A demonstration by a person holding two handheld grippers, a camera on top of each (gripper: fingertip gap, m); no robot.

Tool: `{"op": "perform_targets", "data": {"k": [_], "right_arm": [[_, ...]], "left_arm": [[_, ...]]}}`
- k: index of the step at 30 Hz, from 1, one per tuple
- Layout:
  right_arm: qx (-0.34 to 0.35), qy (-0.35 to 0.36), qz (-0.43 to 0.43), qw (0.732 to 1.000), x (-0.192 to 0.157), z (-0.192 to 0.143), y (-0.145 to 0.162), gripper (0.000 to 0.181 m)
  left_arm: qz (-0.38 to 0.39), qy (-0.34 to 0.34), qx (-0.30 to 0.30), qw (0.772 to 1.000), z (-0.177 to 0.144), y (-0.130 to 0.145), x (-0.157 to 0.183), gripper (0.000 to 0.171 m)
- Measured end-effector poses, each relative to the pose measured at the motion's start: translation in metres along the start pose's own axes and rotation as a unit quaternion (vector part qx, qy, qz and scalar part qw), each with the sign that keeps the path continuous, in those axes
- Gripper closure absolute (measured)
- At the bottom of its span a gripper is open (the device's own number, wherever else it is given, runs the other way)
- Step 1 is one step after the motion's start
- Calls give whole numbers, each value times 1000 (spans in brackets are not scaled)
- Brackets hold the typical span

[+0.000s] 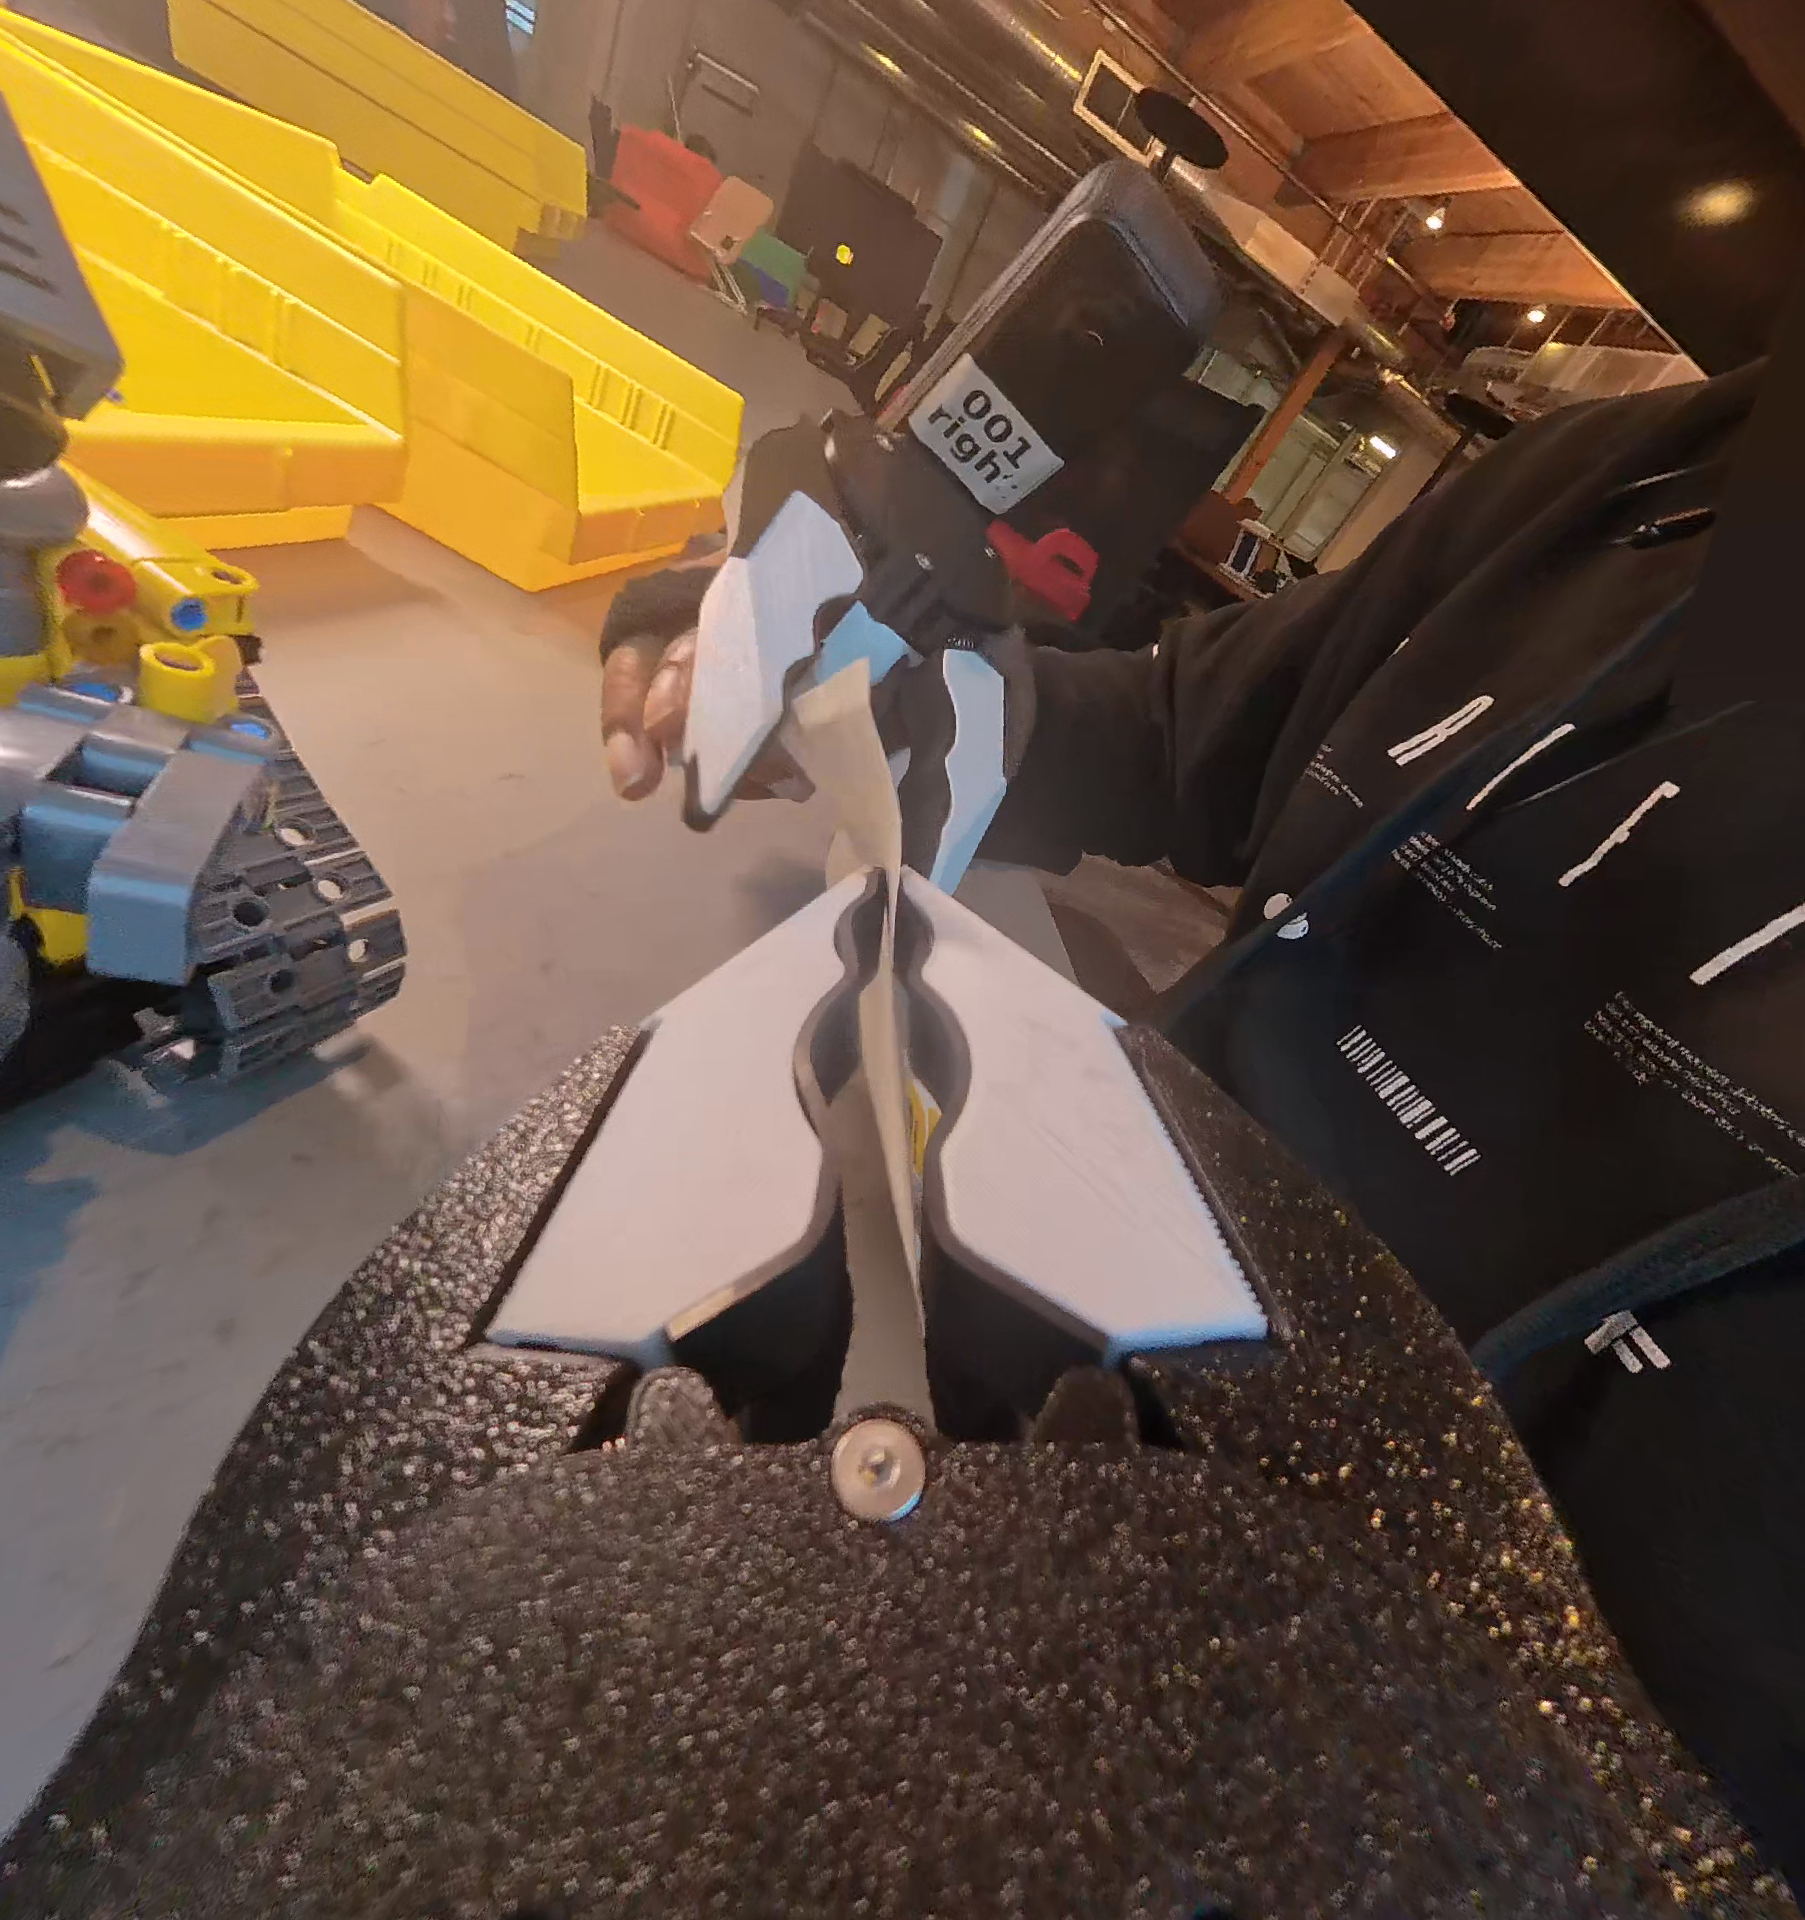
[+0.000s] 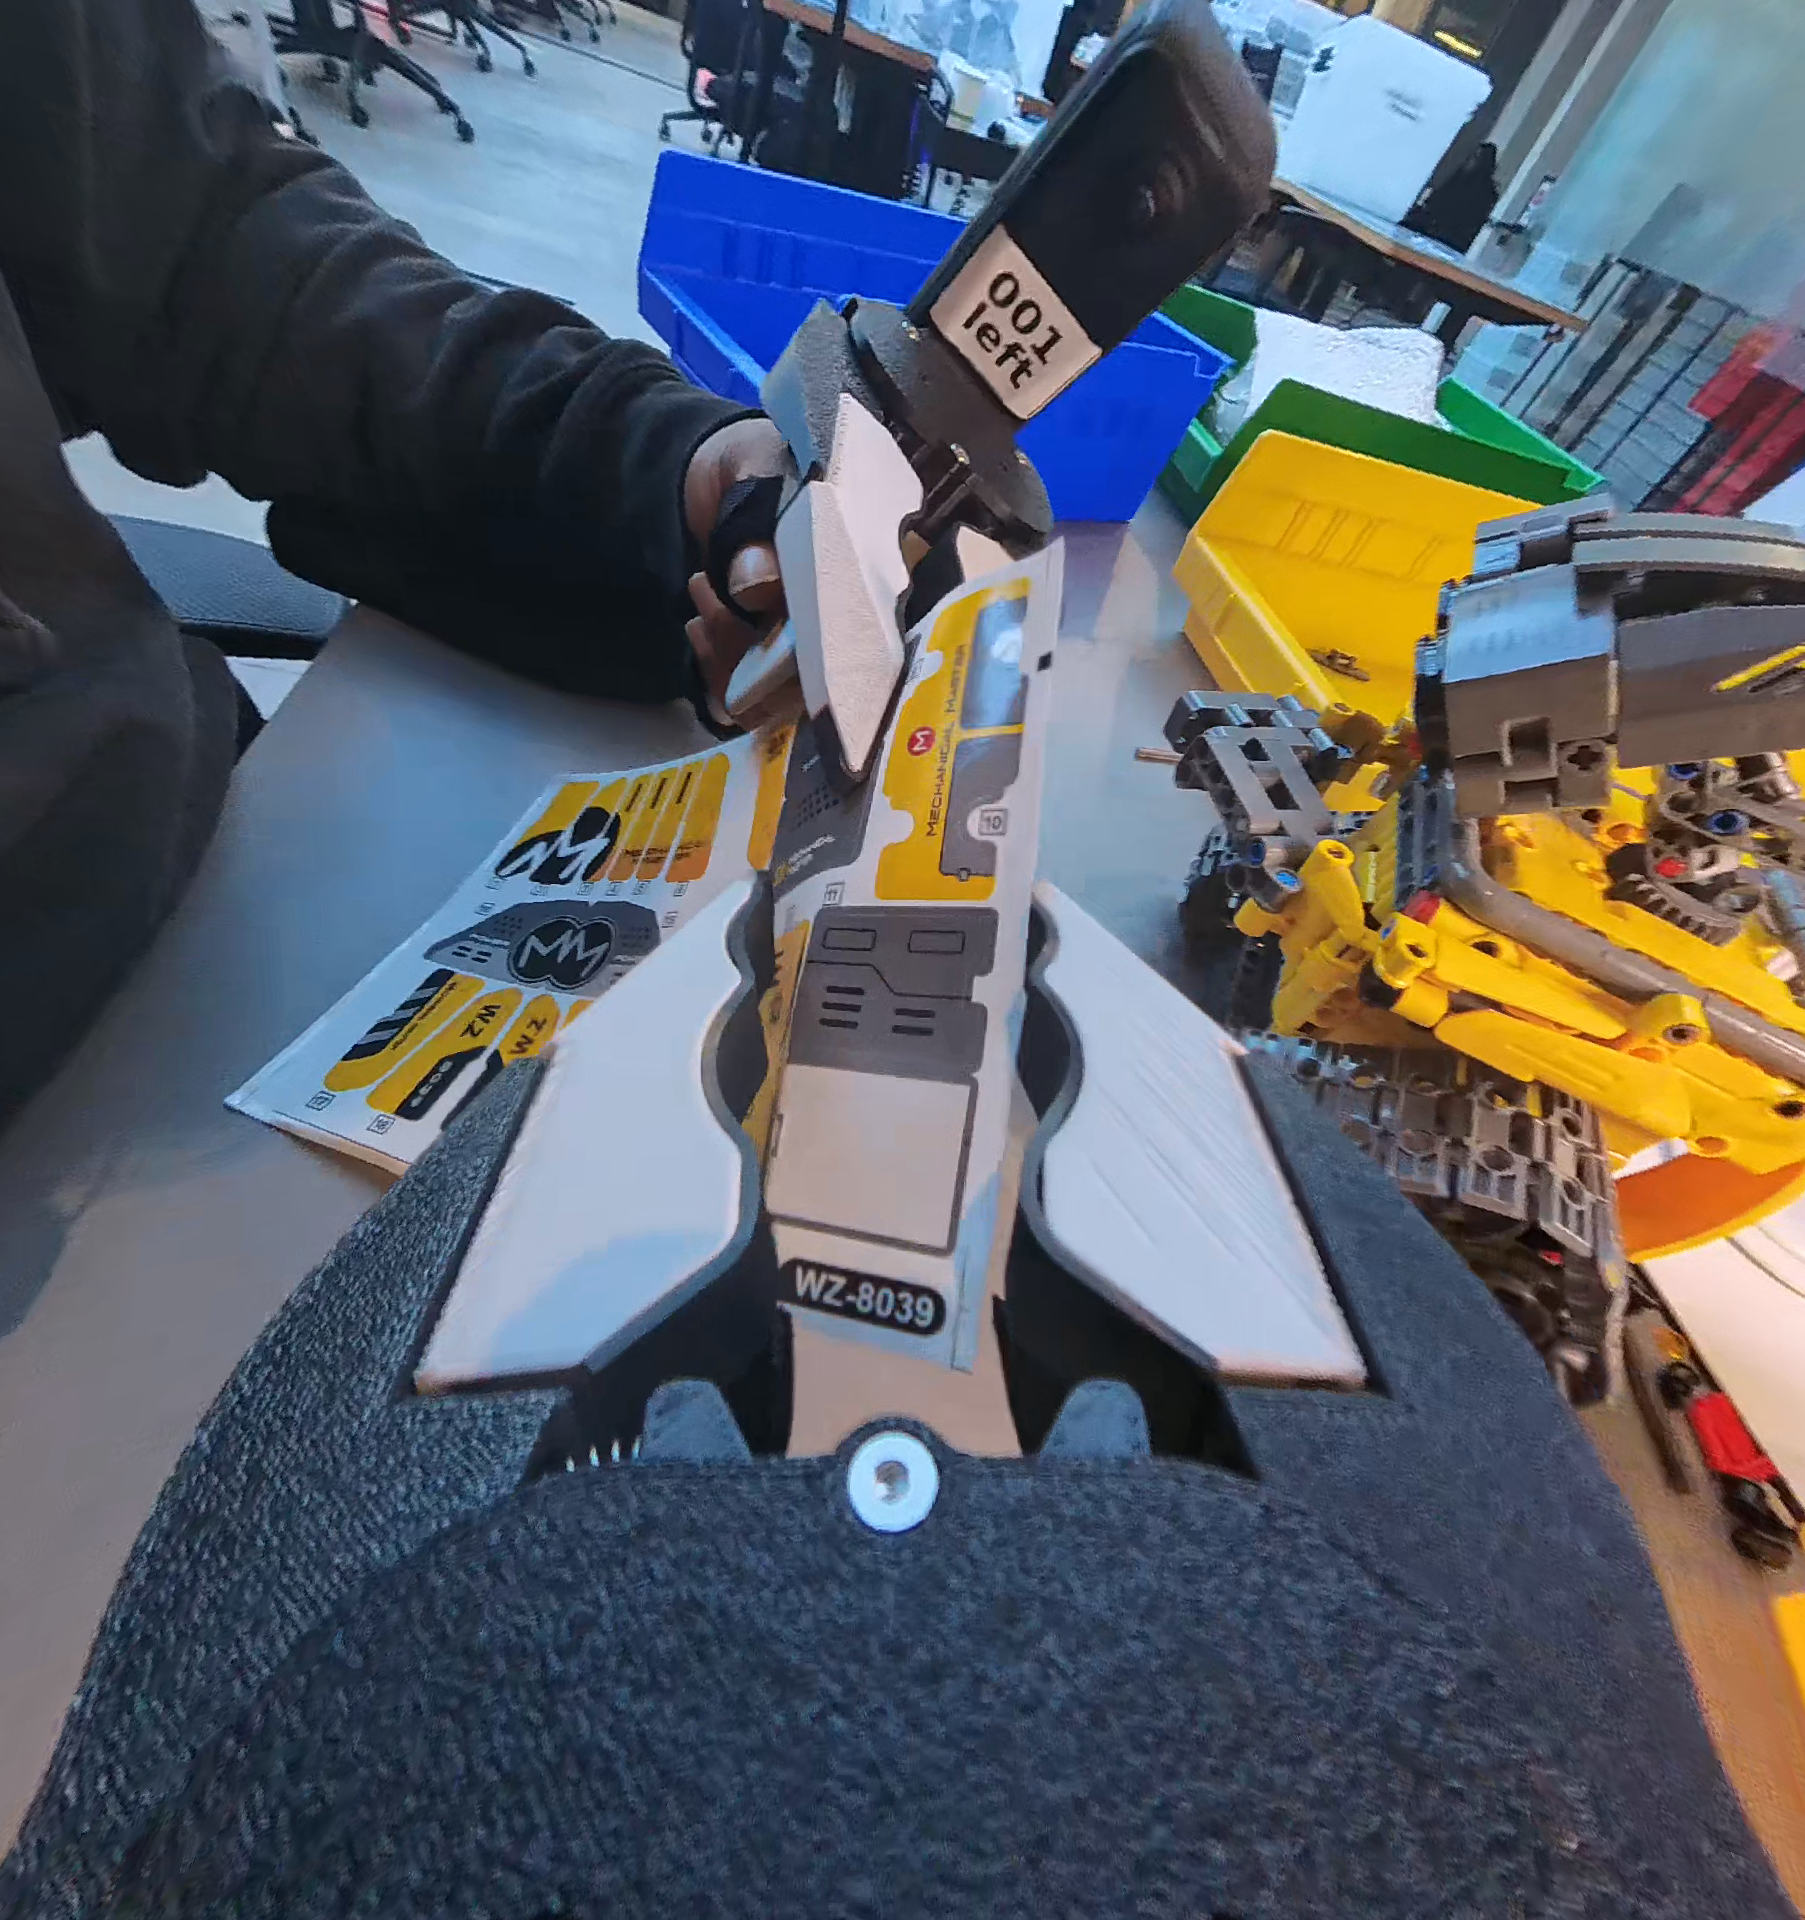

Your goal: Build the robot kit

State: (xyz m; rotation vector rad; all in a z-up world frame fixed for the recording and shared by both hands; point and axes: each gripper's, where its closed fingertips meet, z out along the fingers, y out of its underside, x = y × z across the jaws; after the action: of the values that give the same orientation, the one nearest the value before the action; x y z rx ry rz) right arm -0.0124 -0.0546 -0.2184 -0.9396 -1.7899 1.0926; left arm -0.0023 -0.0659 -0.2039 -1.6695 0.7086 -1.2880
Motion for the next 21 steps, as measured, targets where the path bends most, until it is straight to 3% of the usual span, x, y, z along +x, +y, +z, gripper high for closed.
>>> {"op": "perform_targets", "data": {"k": [5,8,13,18,21], "right_arm": [[8,-9,21,1000,-2,-1,0,166],[6,-42,107,993,-5,2,5,176],[68,-89,270,956,3,-5,-6,181],[130,-67,420,896,35,-15,-4,181],[141,-45,458,877,47,-17,2,181]], "left_arm": [[-14,-16,20,1000,-5,-6,-8,171],[-3,-29,16,999,-6,-6,-10,169],[36,-82,-4,996,-8,-5,-20,152],[180,-241,9,954,-28,-30,-41,136],[254,-276,5,927,-26,-39,-35,135]]}}
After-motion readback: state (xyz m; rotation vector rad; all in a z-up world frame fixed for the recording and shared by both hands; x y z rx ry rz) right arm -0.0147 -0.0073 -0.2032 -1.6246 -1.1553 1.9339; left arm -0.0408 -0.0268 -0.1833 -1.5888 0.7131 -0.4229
